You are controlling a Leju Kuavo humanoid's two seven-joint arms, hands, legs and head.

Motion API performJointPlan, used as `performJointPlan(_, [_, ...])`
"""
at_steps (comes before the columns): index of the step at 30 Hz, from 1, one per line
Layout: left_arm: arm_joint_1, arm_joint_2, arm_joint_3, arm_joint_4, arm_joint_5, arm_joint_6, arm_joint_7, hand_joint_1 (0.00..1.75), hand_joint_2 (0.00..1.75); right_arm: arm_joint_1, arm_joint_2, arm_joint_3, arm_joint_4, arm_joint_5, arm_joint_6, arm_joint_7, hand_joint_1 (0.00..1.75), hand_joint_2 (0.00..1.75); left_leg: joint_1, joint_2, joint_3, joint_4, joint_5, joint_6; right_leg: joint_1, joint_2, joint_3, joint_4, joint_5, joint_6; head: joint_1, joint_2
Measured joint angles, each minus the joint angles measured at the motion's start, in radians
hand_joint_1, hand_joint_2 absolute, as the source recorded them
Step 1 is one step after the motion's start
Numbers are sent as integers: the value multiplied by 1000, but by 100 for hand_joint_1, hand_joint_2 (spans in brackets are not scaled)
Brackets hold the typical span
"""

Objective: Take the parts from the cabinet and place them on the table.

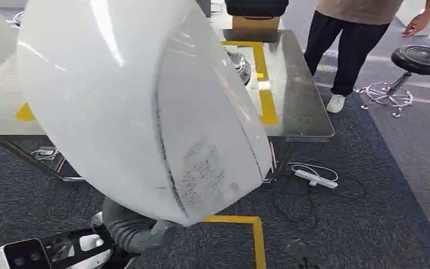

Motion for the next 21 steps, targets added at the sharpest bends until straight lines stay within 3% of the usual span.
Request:
performJointPlan(1, [0,0,-2,0,3,0,0,175,175,1,0,1,0,0,-3,2,0,175,1,1,1,0,1,5,1,-17,-9,20,-17,5,5,0])
performJointPlan(2, [0,0,-2,0,10,-2,0,175,175,0,0,2,0,0,-5,5,0,175,1,2,1,0,0,10,1,-27,-33,75,-54,8,14,0])
performJointPlan(4, [1,0,-2,2,22,-8,0,175,175,0,0,3,0,0,-10,7,0,175,-1,5,0,0,1,13,0,-35,-108,242,-132,13,13,0])
performJointPlan(5, [2,0,0,4,29,-12,0,175,175,2,0,4,0,0,-12,7,0,175,-1,6,0,0,0,13,0,-35,-135,302,-151,14,14,0])
performJointPlan(6, [4,0,2,7,34,-16,0,175,175,4,0,4,0,0,-13,8,0,175,-1,6,0,0,0,13,0,-35,-142,317,-147,14,13,0])
performJointPlan(7, [5,0,4,9,37,-20,0,175,175,6,0,4,0,-2,-15,8,0,175,-1,6,1,0,0,13,0,-36,-124,285,-120,14,14,0])
performJointPlan(9, [6,0,8,13,42,-23,0,175,175,5,0,4,0,-6,-16,10,0,175,1,6,6,0,-3,9,0,-40,-29,102,-33,11,13,0])
performJointPlan(10, [8,-2,11,15,43,-25,0,175,175,4,0,4,0,-10,-16,10,0,175,0,6,9,1,-5,3,-1,-50,15,22,-13,12,14,0])
performJointPlan(11, [8,-2,14,19,43,-25,0,175,175,2,0,4,0,-14,-16,10,0,175,-8,5,8,3,-8,-4,3,-48,20,8,-24,5,14,0])
performJointPlan(14, [11,-2,20,31,48,-26,0,175,175,5,0,3,0,-22,-16,7,0,175,-6,6,8,-4,0,-18,7,-37,16,9,-18,-16,12,0])
performJointPlan(16, [11,-2,22,36,58,-32,0,175,175,6,0,2,0,-27,-13,4,0,175,-5,5,6,4,-12,-31,0,-35,18,3,-11,-30,12,0])
performJointPlan(17, [11,-2,23,38,63,-37,0,175,175,5,0,2,0,-31,-12,-1,0,175,-5,5,-13,45,-43,-35,-1,-34,17,3,-11,-36,4,0])
performJointPlan(19, [13,-2,27,43,71,-46,0,175,175,7,0,2,0,-34,-9,-7,0,175,-4,4,-89,202,-121,-40,0,-34,14,3,-11,-41,0,0])
performJointPlan(20, [15,-2,29,48,76,-49,0,175,175,9,0,2,0,-35,-8,-11,0,175,-4,4,-127,277,-147,-40,1,-34,13,3,-11,-41,0,0])
performJointPlan(21, [18,-2,32,53,82,-52,0,175,175,11,0,1,0,-35,-8,-14,0,175,-4,4,-145,308,-148,-40,1,-34,13,3,-11,-41,0,0])
